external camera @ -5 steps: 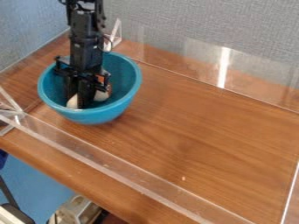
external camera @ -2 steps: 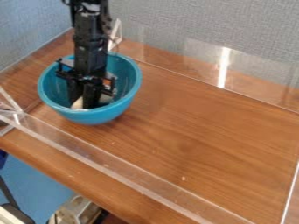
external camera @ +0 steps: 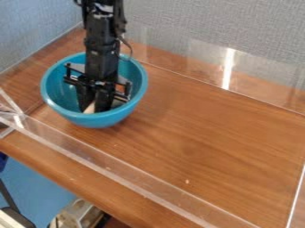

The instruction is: Remove the mushroom from inside the blue bowl and put it on the table

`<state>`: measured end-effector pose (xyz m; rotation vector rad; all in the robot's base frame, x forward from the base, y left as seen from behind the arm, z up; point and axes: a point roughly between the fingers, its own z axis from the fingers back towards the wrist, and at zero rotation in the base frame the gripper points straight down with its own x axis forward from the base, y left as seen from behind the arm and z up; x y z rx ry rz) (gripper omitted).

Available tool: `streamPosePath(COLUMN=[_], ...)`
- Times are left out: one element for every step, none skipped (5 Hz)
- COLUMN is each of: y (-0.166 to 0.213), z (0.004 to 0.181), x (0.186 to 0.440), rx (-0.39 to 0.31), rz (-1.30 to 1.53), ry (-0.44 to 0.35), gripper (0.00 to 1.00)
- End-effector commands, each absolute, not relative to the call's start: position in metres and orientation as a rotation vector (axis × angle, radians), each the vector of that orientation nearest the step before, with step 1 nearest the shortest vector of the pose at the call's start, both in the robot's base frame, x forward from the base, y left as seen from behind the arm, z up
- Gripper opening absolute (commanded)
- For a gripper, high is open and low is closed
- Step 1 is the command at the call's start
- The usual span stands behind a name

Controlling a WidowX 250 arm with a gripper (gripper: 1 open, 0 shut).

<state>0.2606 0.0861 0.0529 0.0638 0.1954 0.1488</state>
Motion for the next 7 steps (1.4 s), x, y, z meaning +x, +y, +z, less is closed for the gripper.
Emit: streamPosePath(y=[0.081,0.078,0.08,0.084,0.085,0.074,0.064], z=[0.068,0.066,0.061,0.053,0.05,0.056,0.062], x=[0.268,0.269,0.275,0.281,0.282,0.28,0.277], rx=[0.077,0.068,0.051,0.034,0.028,0.035,0.042], rz=[0.109,0.063,0.115,0.163,0.162,0.108,0.054], ry=[0.131,0.137,0.147,0.159,0.169,0.153,0.135], gripper=[0.0,0.0,0.0,0.0,0.0,0.0,0.0])
